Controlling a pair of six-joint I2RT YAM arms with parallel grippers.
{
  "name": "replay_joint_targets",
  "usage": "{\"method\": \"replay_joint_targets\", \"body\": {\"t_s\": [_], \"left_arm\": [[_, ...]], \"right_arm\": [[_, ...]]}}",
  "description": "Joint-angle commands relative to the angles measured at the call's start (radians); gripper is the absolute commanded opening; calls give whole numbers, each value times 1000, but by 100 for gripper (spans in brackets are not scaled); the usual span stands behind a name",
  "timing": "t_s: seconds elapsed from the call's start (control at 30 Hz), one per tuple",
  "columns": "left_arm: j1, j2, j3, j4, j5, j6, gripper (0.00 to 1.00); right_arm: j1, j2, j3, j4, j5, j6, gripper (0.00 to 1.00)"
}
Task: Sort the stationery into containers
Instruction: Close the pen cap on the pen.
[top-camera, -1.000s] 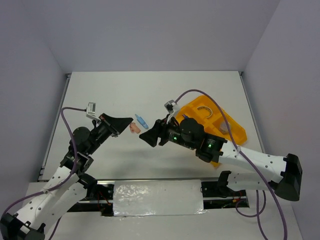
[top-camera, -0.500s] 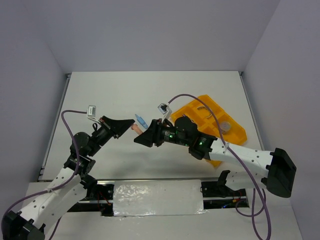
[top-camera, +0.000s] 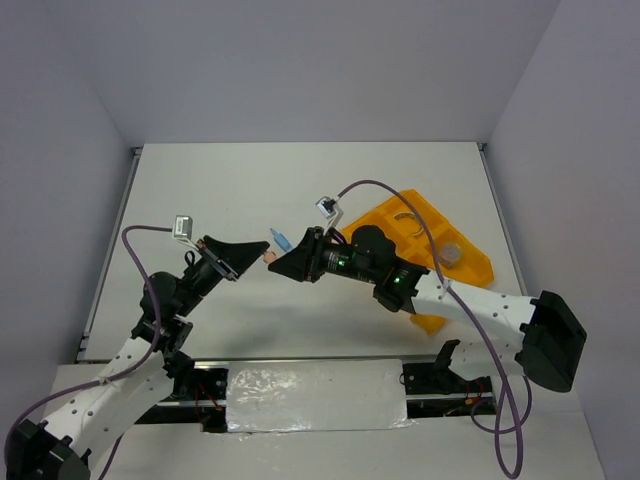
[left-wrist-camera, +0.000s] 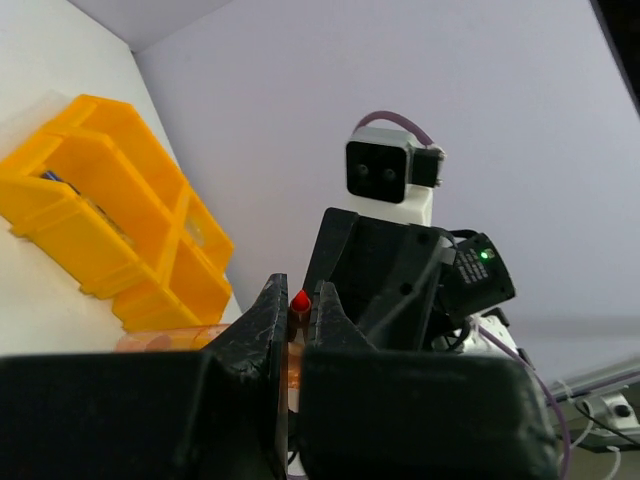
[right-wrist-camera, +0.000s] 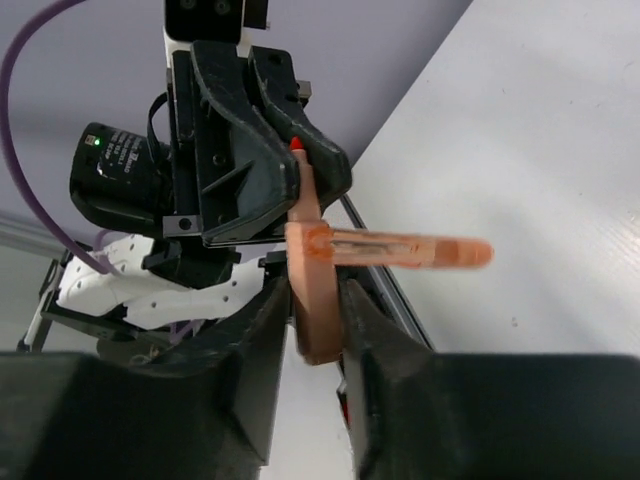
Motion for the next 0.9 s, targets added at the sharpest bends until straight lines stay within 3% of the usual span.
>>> {"method": "replay_joint_targets", "body": {"t_s": [0.0, 0.07, 0.1, 0.13, 0.17, 0.2, 0.23, 0.3, 0.47, 0.57, 0.73, 0.87], "left_arm": [[2, 15, -21, 100, 38, -26, 0], [2, 24, -14, 62, 43, -15, 3], [2, 24, 2, 38, 41, -6, 10], [4, 26, 12, 7, 38, 17, 24], [2, 27, 26, -31, 25, 29, 41], [2, 21, 63, -154, 9, 41, 87], [2, 21, 83, -220, -8, 69, 99], [2, 18, 126, -333, -46, 87, 99], [2, 22, 146, -433, -78, 9, 99], [1, 30, 149, -545, -80, -63, 99], [1, 47, 95, -462, 4, -215, 99], [1, 59, 43, -389, 28, -304, 99]], "right_arm": [[-3, 24, 72, 97, -62, -22, 33], [-2, 41, 89, 94, -85, -22, 17], [-3, 43, 91, 89, -82, -27, 12], [-3, 41, 91, 65, -73, -30, 0], [-5, 38, 96, 34, -57, -39, 0], [-8, 29, 103, -39, -12, -44, 0], [-15, 26, 109, -71, 4, -52, 0], [-29, 38, 137, -174, 24, -55, 0], [-49, 122, 232, -374, 90, -59, 0], [-48, 159, 272, -412, 115, -58, 0], [-49, 227, 290, -398, 95, -67, 0], [-45, 233, 268, -293, 37, -64, 0]]}}
